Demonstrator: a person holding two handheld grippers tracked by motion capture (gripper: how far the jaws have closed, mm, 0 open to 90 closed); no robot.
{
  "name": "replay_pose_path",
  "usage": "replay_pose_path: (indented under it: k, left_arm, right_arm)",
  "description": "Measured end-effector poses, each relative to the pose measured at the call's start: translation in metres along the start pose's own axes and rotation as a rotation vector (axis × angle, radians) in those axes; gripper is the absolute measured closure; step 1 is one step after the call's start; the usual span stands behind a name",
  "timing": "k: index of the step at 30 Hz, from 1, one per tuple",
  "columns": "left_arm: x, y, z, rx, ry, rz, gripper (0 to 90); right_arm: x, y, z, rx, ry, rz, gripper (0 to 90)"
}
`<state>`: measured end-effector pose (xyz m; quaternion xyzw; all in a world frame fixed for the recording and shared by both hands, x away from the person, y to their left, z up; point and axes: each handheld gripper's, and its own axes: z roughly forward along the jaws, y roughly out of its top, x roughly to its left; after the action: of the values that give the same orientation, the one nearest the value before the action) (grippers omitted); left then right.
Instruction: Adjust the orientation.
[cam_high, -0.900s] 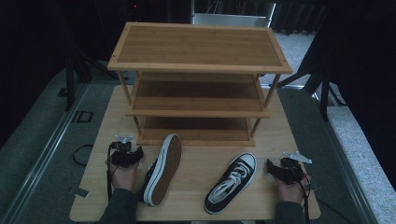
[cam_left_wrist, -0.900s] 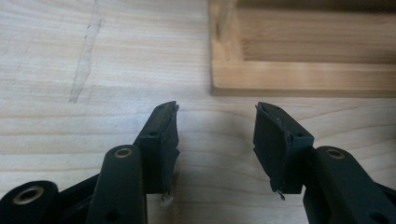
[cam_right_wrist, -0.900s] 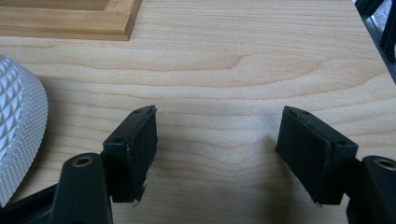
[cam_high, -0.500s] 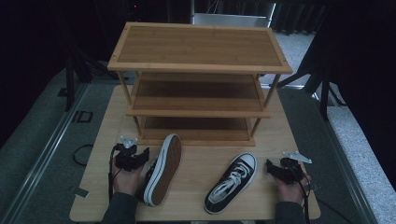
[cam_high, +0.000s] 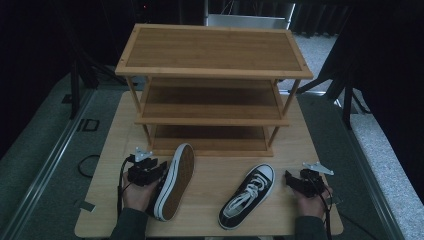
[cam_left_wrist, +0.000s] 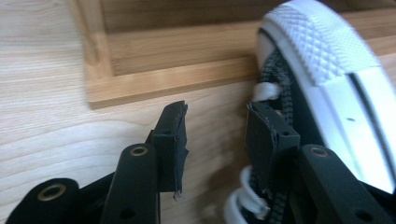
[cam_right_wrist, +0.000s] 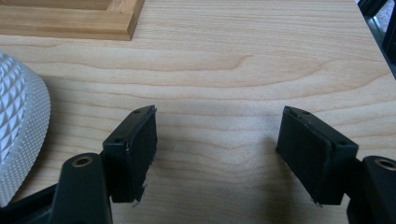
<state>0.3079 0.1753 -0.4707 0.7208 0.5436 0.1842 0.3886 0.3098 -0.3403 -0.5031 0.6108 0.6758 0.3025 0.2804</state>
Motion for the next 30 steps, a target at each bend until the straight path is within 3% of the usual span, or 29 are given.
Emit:
replay_pose_path:
  k: [1,4,9,14,19,24,30]
  left_arm:
    - [-0.004,0.0,-0.001,-0.006,-0.029,0.004,59.9]
    - [-0.007,0.001,-0.002,-0.005,-0.031,0.018,63.7]
    - [-0.011,0.003,-0.007,-0.017,-0.073,0.024,66.0]
    - [-0.02,0.006,-0.011,-0.03,-0.11,0.067,66.4]
    - [-0.027,0.007,-0.013,-0.032,-0.111,0.116,66.3]
    - [-0.033,0.009,-0.015,-0.037,-0.152,0.152,66.3]
    - [-0.04,0.01,-0.016,-0.036,-0.16,0.185,66.0]
  right_arm:
    - [0.0,0.0,0.0,0.0,0.0,0.0,28.4]
    - [0.0,0.0,0.0,0.0,0.001,-0.001,28.4]
    - [0.0,0.0,0.0,0.0,0.001,-0.001,28.4]
    - [0.0,0.0,0.0,0.0,0.002,-0.001,28.4]
    - [0.0,0.0,0.0,0.0,0.003,-0.001,28.4]
    - [0.0,0.0,0.0,0.0,0.004,-0.001,28.4]
    - [0.0,0.0,0.0,0.0,0.004,-0.002,28.4]
